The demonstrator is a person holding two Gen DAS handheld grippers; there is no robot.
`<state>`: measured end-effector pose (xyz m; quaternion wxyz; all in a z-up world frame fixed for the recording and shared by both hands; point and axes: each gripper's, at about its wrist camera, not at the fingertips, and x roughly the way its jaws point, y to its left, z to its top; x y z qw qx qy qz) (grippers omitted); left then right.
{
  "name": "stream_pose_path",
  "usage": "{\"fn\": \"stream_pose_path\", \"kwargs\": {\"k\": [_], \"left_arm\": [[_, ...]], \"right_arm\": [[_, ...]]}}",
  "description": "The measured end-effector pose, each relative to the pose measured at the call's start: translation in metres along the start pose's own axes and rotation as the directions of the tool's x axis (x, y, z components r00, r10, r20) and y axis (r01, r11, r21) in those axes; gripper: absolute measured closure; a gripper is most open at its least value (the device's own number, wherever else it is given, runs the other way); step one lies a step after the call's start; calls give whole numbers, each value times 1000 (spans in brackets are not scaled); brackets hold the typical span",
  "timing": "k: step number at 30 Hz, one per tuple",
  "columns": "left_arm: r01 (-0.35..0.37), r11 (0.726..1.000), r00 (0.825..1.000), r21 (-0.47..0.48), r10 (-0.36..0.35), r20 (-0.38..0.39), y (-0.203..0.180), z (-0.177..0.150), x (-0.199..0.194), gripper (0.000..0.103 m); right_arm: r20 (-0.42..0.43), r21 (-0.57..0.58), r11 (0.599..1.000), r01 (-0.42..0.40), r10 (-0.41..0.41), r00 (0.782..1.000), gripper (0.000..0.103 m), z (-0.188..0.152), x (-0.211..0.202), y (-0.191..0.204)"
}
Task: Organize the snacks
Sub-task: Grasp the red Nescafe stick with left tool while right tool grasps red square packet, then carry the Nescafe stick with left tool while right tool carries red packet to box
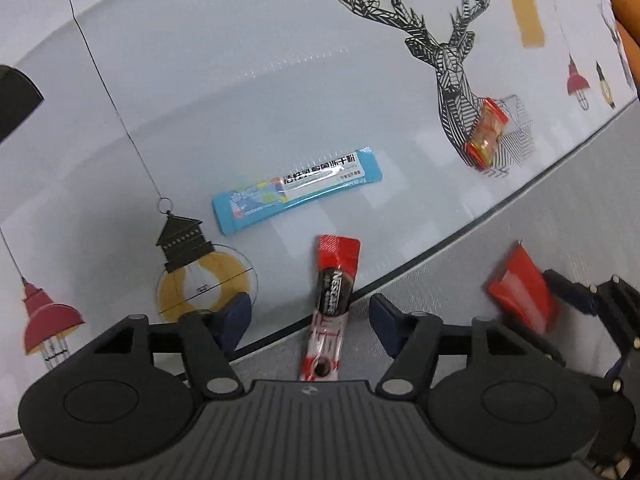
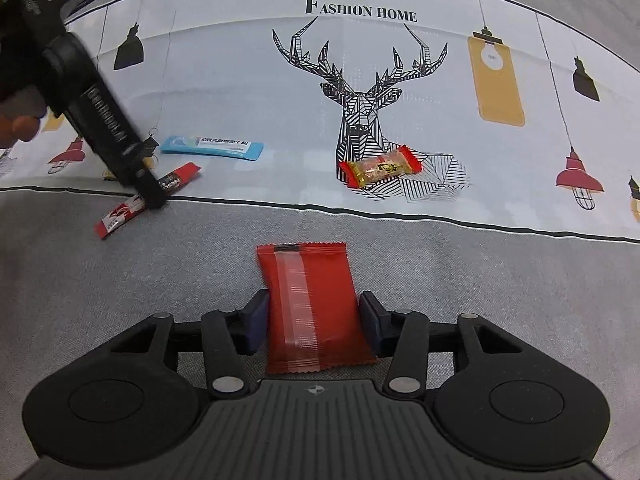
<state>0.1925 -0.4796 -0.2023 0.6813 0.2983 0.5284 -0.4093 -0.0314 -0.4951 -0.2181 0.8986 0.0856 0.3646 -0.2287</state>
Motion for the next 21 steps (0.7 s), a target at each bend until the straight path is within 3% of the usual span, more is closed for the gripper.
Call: {"fn": "stream_pose_path", "kwargs": {"k": [1, 3, 4, 5, 9, 12, 17, 21], "left_arm": [[-8, 1000, 1000, 3, 8, 0, -2, -1, 2, 34], [-76, 996, 997, 41, 75, 36, -12, -8, 0, 52], [-81, 995, 996, 52, 78, 53, -16, -12, -3, 83], [-69, 997, 997, 44, 67, 48, -16, -16, -6, 93], [-124, 991, 989, -46, 127, 76, -13, -43, -24, 94], [-118, 988, 988, -96, 126, 85, -10, -78, -48, 94], [-100, 990, 985, -100, 113, 132, -27, -152, -108, 94], [-51, 991, 987, -122, 69, 148, -44, -202, -158, 94]], "right_arm": [[-1, 2, 1000, 4, -4, 1000, 50, 1, 1, 0], [3, 9, 1000, 7, -7, 1000, 49, 2, 4, 0], [5, 11, 1000, 11, -11, 1000, 50, 2, 5, 1], [6, 9, 1000, 20, -20, 1000, 54, 2, 5, 2], [-5, 23, 999, 40, -40, 999, 59, 0, -4, 8], [-31, 121, 990, 74, -71, 997, 59, -14, -26, 7], [-50, 368, 926, 84, -70, 996, 59, -48, -92, 5], [-3, 475, 879, 44, -48, 999, 59, -55, -145, 16]]}}
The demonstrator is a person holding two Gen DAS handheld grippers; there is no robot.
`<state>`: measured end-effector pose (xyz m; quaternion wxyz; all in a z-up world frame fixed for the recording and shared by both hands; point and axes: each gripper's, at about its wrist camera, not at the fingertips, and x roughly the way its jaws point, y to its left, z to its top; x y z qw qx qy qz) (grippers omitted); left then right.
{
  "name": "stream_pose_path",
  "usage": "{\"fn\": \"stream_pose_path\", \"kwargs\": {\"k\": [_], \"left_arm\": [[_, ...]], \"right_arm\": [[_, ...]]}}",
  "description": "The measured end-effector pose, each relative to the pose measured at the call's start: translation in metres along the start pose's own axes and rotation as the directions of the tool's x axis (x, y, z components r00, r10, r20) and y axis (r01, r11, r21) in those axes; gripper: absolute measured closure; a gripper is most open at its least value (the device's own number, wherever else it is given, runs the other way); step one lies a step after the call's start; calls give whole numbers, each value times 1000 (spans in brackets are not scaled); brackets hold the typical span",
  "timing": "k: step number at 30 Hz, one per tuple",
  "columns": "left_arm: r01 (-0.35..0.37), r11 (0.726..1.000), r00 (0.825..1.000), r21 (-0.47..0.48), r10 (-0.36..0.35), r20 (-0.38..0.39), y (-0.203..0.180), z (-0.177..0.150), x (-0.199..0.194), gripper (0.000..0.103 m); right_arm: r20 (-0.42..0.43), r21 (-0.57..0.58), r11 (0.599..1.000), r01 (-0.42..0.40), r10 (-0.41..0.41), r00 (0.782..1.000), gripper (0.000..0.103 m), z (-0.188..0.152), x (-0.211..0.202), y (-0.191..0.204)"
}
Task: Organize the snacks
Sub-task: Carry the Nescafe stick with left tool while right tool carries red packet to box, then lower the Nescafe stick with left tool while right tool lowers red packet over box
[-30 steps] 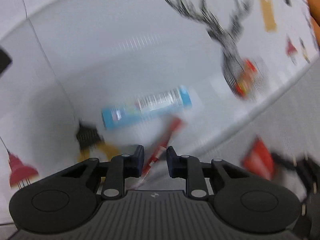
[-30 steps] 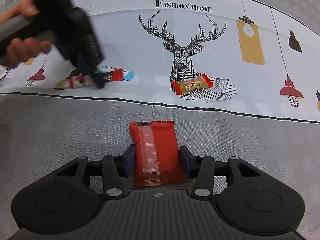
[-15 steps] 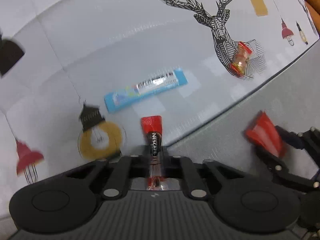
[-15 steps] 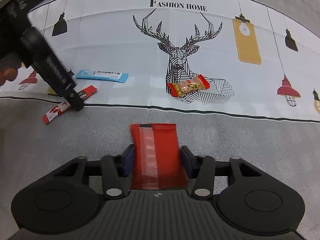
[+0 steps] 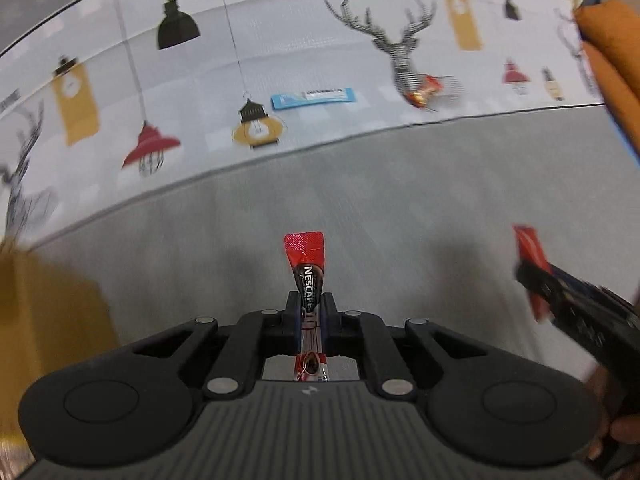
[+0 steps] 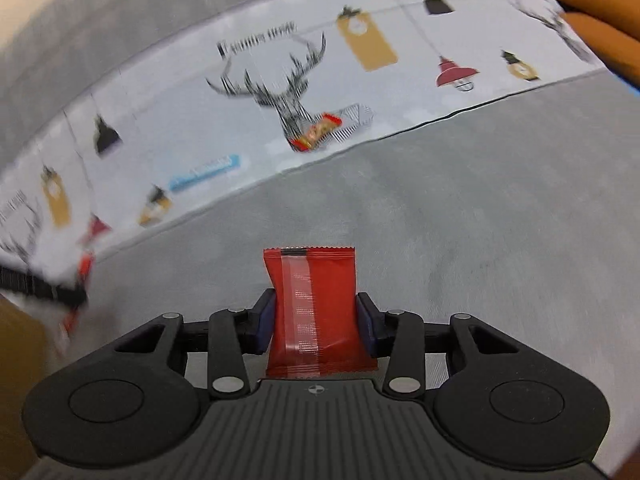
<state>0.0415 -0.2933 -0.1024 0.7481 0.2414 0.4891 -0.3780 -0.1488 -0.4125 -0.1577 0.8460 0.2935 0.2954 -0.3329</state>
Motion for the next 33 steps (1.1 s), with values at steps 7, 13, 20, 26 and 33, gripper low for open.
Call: {"fn": "stream_pose_path", "kwargs": {"k": [7, 13, 20, 26, 33], "left_arm": [[-10, 1000, 999, -18, 10, 52, -3, -75, -94, 94], [-120, 992, 992, -34, 121, 39, 18, -144, -142, 94], [-215, 969, 975, -120, 220, 31, 71, -214, -183, 94], [-260, 946, 959, -192, 276, 61, 105, -259, -217, 94], [-251, 935, 959, -248, 275, 65, 125, -295, -234, 94]], "right_arm": [[60, -7, 994, -106, 106, 993, 59, -7, -97, 42], [23, -104, 980, -172, 176, 984, 59, -35, -166, 86], [-56, -223, 948, -225, 218, 974, 59, -91, -217, 144], [-109, -293, 908, -298, 278, 954, 58, -130, -239, 194], [-184, -376, 855, -356, 308, 934, 58, -165, -256, 237]]}}
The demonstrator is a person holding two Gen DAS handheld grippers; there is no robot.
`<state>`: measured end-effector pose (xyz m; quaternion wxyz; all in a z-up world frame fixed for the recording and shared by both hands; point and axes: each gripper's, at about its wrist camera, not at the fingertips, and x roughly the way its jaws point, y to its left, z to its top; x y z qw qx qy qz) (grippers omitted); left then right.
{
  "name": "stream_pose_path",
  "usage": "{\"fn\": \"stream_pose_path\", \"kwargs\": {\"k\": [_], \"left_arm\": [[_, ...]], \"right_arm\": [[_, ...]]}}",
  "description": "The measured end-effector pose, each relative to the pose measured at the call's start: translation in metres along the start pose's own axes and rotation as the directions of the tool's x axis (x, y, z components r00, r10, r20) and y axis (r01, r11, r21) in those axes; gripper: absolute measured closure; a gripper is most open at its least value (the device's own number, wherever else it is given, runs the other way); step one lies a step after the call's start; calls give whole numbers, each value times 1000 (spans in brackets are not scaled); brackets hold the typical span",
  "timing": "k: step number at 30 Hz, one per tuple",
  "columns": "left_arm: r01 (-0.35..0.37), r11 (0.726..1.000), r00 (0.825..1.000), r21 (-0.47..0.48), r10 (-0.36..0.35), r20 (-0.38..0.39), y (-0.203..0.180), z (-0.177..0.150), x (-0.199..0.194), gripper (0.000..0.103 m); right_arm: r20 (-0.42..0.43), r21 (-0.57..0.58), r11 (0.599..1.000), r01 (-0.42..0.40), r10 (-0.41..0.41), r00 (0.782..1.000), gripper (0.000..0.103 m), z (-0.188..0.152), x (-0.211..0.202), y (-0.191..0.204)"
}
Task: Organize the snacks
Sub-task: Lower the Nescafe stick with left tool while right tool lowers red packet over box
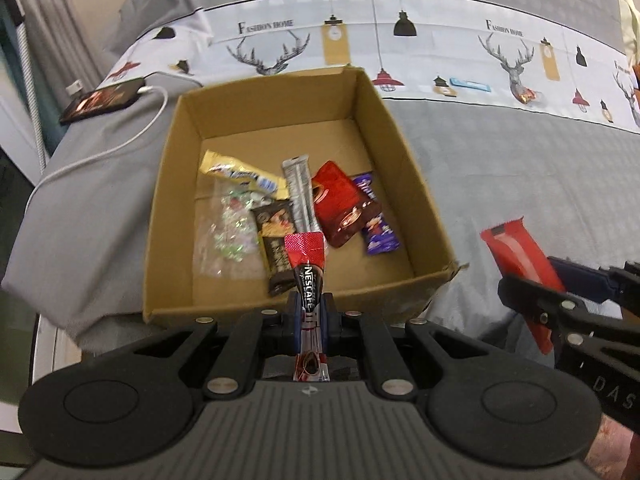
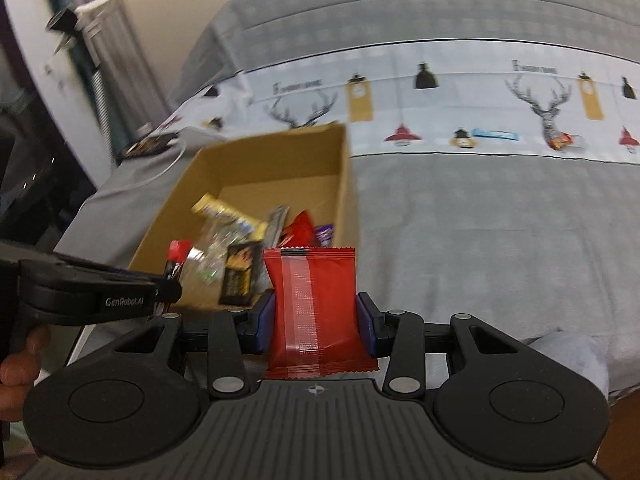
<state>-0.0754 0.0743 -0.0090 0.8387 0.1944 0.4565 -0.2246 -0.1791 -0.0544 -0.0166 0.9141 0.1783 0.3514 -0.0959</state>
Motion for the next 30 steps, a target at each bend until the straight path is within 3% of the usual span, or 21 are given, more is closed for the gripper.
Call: {"fn": "stream_pose_path", "kwargs": {"k": [13, 30], "left_arm": [[22, 1000, 999, -22, -21, 24, 10, -8, -6, 94], [20, 999, 1000, -29, -20, 10, 11, -4, 0, 93]], "right_arm": [[5, -67, 998, 23, -22, 1000, 58, 2, -8, 21], [-9, -69, 997, 25, -25, 1000, 58, 3, -4, 20]]}}
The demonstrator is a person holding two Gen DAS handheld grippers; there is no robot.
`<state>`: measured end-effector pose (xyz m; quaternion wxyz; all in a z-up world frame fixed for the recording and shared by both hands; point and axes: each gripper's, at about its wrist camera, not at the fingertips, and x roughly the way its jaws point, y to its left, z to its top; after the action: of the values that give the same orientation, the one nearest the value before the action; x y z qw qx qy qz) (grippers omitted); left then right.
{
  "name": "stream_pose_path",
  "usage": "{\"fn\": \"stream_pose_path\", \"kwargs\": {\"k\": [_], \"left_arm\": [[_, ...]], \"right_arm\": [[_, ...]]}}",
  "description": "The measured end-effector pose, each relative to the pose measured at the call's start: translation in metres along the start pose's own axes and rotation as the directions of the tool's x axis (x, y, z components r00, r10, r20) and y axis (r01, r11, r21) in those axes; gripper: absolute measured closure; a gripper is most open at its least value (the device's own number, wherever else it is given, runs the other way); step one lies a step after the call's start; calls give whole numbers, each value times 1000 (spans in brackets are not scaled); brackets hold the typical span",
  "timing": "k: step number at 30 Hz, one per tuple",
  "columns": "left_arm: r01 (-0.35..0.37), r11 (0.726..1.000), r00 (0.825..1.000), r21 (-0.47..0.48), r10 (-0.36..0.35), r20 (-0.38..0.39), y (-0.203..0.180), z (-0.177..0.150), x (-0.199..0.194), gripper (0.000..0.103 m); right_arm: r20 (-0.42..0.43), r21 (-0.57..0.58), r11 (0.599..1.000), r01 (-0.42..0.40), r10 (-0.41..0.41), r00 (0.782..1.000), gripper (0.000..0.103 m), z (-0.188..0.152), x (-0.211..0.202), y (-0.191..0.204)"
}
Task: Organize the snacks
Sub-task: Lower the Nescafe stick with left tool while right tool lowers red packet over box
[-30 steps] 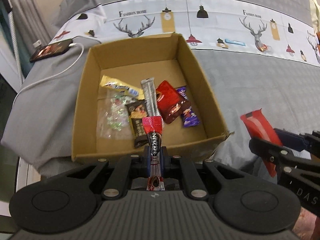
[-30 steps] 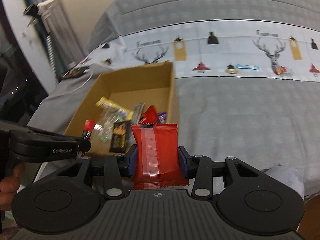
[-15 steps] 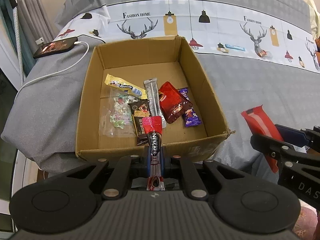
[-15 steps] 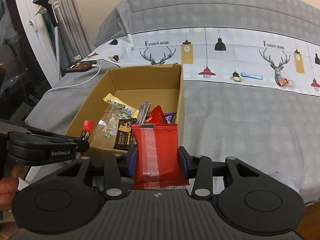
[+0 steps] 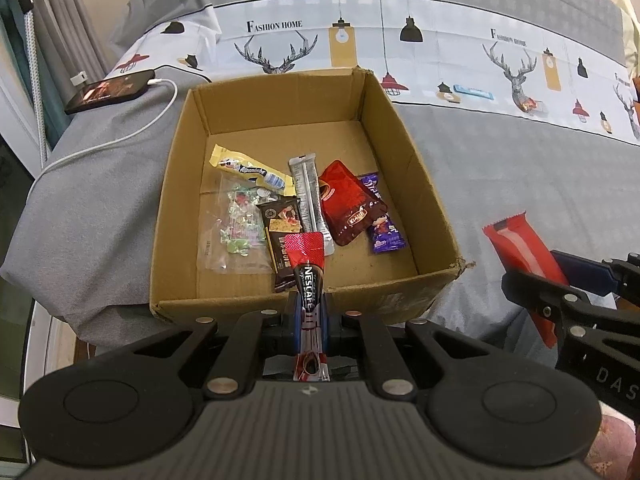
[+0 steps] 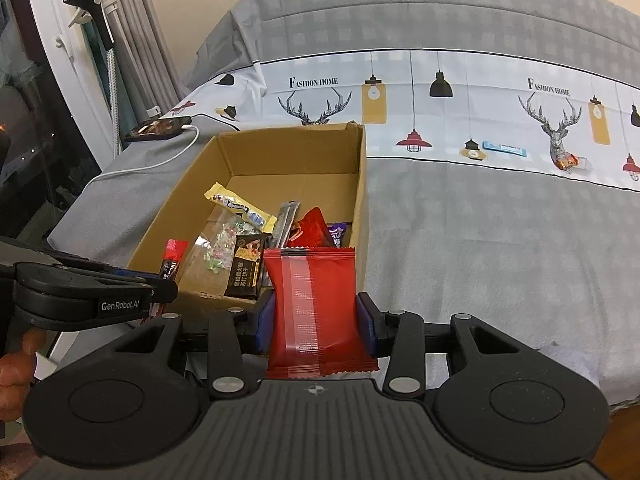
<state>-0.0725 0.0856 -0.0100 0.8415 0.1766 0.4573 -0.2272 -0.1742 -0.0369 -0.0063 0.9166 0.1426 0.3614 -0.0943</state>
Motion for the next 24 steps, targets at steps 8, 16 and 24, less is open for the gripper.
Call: {"fn": "stream_pose_path", "kwargs": {"k": [8, 16, 24], "left_arm": [[-16, 1000, 1000, -25, 16, 2, 12, 12, 7, 93], [-57, 997, 998, -52, 59, 36, 36, 45, 19, 93], [-54, 997, 998, -56, 55, 23, 49, 75, 47, 93]], "right_arm": [[-20, -16, 1000, -1, 0, 1000, 58, 6, 11, 0], [-6, 6, 1000, 10, -10, 1000, 58, 29, 31, -7], [-15, 7, 1000, 12, -12, 1000, 58, 55, 67, -5]]}}
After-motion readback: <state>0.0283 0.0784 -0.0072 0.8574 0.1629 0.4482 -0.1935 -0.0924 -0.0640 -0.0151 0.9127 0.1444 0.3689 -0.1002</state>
